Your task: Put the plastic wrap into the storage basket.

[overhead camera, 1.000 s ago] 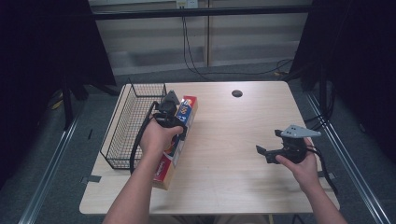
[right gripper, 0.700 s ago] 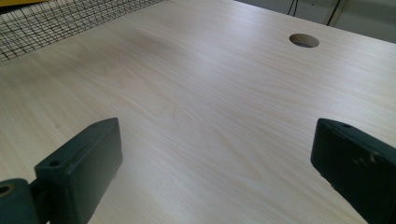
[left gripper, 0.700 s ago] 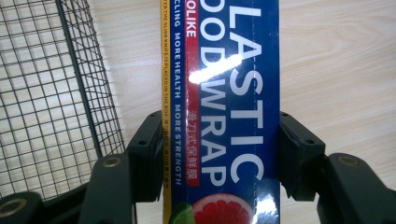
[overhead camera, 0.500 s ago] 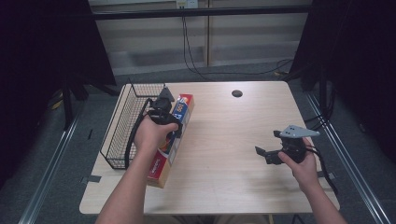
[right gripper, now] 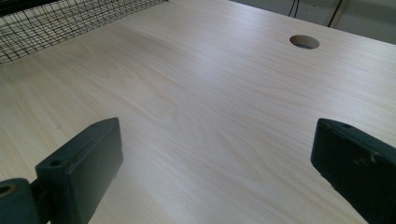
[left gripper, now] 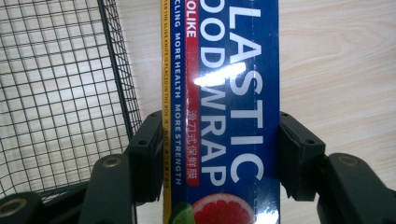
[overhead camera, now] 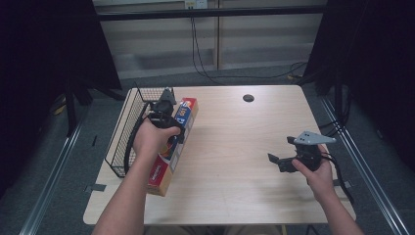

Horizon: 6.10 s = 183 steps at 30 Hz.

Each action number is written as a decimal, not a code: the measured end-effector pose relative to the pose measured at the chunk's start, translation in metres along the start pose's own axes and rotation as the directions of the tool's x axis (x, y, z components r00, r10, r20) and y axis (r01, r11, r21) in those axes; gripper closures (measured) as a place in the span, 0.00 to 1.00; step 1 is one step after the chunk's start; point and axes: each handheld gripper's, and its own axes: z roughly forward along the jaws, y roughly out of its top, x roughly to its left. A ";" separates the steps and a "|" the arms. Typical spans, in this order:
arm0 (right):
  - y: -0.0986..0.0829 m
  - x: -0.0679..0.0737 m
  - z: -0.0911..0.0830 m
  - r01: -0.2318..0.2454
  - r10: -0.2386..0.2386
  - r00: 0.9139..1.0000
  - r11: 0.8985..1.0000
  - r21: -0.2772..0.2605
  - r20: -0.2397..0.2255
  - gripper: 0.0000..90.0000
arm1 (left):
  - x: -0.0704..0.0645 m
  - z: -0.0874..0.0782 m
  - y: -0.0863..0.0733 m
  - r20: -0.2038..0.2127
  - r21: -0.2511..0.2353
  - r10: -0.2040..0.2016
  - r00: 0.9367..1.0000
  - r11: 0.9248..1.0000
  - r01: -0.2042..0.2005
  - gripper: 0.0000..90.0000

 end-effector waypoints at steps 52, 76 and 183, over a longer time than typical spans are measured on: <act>0.000 0.000 0.000 0.009 -0.009 1.000 1.000 -0.001 -0.002 0.02 | 0.041 -0.024 0.000 -0.048 -0.021 -0.106 0.993 0.994 0.105 0.48; -0.001 -0.002 0.000 0.007 -0.007 1.000 1.000 -0.001 -0.003 0.02 | 0.065 -0.018 -0.001 -0.067 -0.023 -0.173 0.983 0.985 0.172 0.48; -0.003 -0.006 -0.001 0.015 -0.014 1.000 1.000 0.015 -0.010 0.03 | 0.108 0.026 0.004 -0.107 0.011 -0.230 0.967 0.973 0.232 0.48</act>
